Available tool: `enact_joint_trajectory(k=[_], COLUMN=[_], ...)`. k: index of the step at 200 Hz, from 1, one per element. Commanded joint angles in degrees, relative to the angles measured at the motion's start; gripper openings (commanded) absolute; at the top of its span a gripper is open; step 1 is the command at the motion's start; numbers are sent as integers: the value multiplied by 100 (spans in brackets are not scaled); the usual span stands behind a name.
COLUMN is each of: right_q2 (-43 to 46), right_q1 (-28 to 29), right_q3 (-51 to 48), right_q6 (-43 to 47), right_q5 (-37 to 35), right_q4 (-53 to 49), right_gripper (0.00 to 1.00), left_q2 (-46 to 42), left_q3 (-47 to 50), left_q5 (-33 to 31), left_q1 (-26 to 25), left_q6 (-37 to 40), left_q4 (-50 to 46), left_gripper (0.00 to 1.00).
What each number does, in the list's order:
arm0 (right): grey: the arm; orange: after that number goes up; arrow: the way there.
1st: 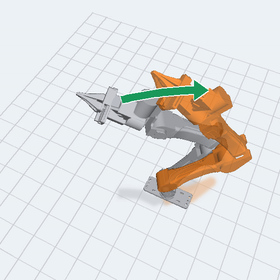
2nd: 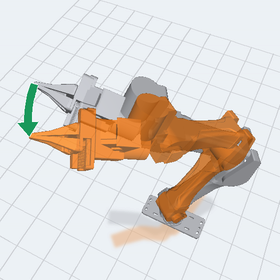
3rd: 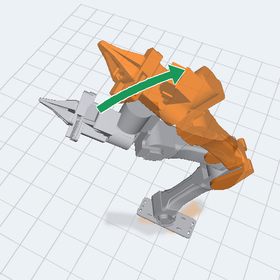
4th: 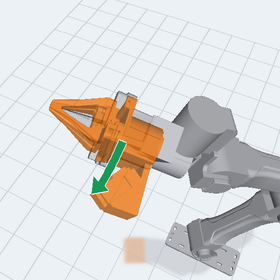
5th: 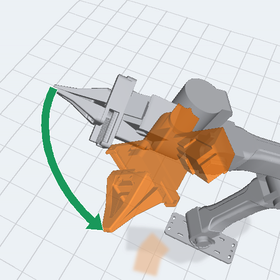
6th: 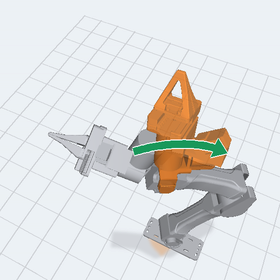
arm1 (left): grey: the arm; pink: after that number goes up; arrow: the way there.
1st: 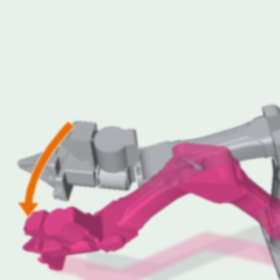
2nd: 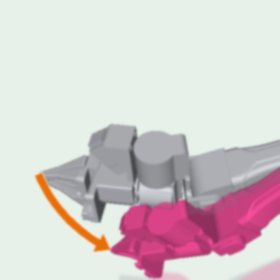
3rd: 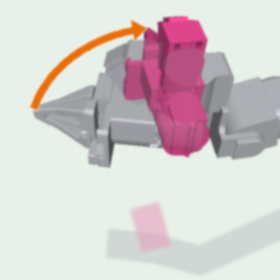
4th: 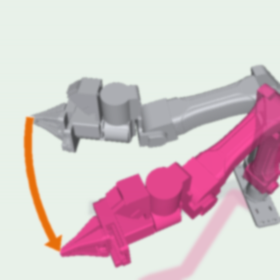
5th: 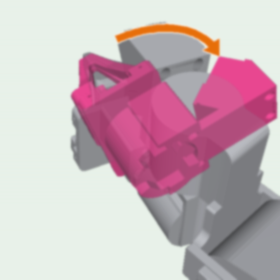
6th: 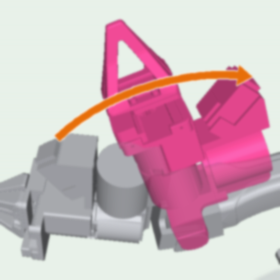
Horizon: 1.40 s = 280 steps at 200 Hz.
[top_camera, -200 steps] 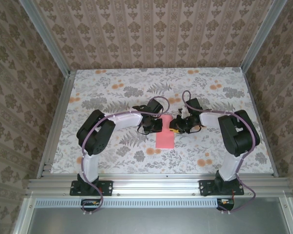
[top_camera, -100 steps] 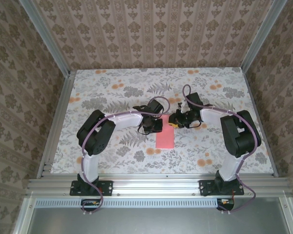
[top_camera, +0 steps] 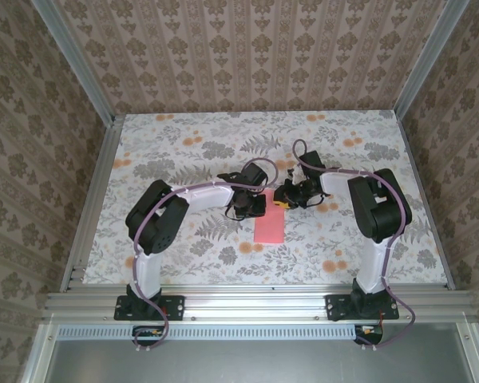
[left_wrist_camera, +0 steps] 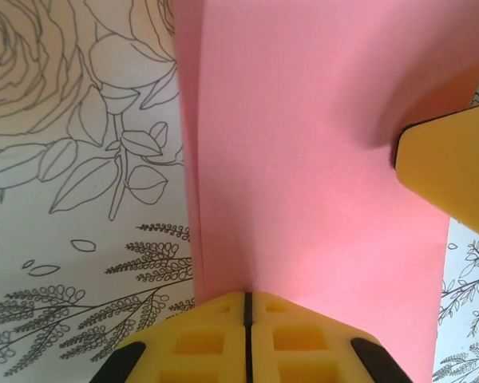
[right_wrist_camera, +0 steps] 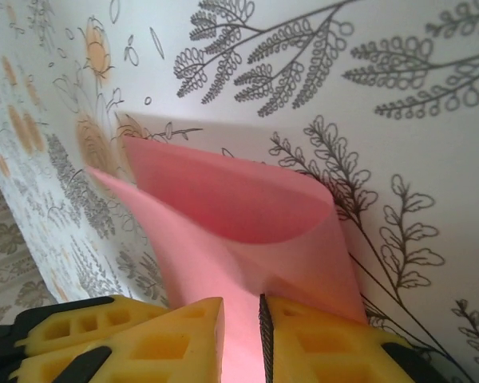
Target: Fold a paper plane with a square sheet of paper (pick it up from the middle)
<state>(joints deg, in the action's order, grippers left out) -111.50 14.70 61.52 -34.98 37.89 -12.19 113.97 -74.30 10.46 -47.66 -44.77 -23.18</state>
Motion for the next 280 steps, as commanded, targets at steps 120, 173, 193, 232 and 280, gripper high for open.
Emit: enact_joint_trajectory(k=[120,173,193,232,280], right_q2=[-396,-97,39,-237,-697], right_q1=[-169,-187,-220,-253,-253], right_q3=[367,564,752,949,836], right_q6=[178,307,269,286,332], right_q5=[-169,-457,-275,-263,-568], right_q4=[-271,-640,-667,-720,-696], right_gripper=[23,22,23,23,23], left_q2=[253,219,213,231,238], left_q3=[116,127,126,93,106], left_q5=[-208,-260,-272,-242,-261], left_q1=[-107,-121,-121,-130,-130], left_q6=[136,166,173,155,153], left_q4=[-626,-714,-714,-679,-675], left_gripper=[8,8,8,8,8])
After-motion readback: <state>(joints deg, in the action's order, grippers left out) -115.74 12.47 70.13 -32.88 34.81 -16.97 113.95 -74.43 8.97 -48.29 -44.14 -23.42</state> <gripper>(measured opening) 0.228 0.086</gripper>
